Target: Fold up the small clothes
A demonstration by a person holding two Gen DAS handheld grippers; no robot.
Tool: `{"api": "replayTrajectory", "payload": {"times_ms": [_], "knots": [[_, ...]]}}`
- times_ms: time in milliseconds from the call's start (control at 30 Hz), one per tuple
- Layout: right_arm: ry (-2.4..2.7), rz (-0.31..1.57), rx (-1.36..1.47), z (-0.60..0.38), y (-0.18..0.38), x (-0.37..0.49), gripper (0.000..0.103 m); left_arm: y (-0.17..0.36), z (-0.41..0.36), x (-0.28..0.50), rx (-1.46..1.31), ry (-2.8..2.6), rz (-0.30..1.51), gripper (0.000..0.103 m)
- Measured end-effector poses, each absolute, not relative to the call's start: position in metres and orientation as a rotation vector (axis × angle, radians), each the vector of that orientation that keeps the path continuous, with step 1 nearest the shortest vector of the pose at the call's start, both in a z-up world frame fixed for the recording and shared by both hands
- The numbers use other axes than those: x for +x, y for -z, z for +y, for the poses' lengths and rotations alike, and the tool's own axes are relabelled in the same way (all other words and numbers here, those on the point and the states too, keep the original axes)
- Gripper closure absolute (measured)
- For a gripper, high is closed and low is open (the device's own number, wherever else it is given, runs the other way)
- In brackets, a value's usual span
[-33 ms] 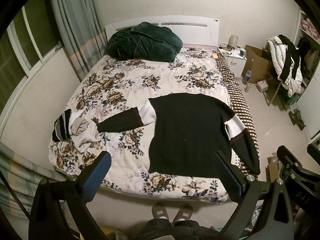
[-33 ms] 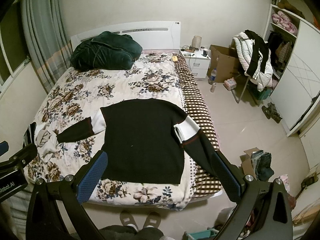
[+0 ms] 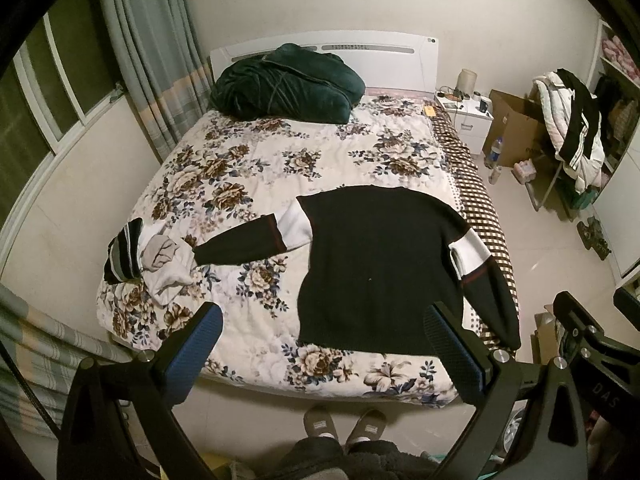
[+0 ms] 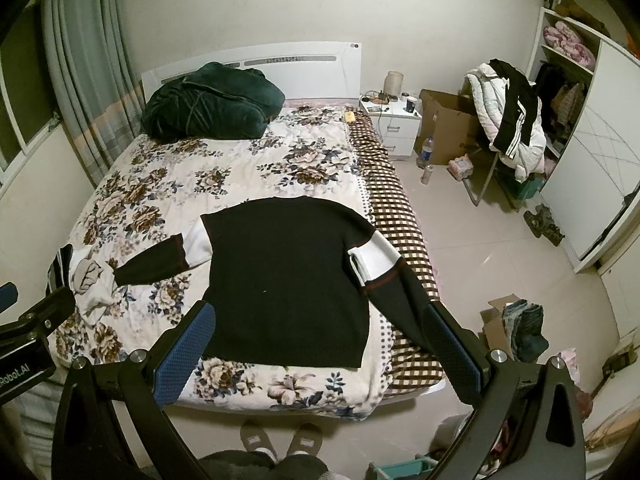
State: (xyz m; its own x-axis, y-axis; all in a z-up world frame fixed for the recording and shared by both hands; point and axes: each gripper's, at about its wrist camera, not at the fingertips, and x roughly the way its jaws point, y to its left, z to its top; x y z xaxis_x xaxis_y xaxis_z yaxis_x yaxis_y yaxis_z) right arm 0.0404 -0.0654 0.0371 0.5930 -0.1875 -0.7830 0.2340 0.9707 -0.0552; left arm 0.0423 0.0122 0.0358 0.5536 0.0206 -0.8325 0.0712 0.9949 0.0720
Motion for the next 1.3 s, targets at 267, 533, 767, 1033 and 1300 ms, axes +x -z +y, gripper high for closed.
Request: {"api": "replayTrajectory", "payload": {"times_ms": [267,533,767,1033,1300], "knots": [[0.276,0.918,0.142,-0.074,-0.036,0.058,0.000,-0.028,0.011,0.093,0.136,-0.007,0.911,0.000],[0.415,1.005,0.436,-0.141,0.084,0.102,0.000,0.070,0.004,0.159,0.195,0.013,0.944,0.000],[0.595,1.054,0.651,-0.220,0.229,0.116,0.000,0.189,-0.039,0.201,0.272,0.029,1.074,0.000],[0.731,0.997,0.994,-0.344,0.414,0.102,0.000,0.312,-0.102,0.222,0.342,0.035,1.198,0.000],[0.876,0.754,1.376,-0.455,0.581,0.069,0.000,0.426,-0.168,0.238,0.426,0.061,1.312,0.000]]}}
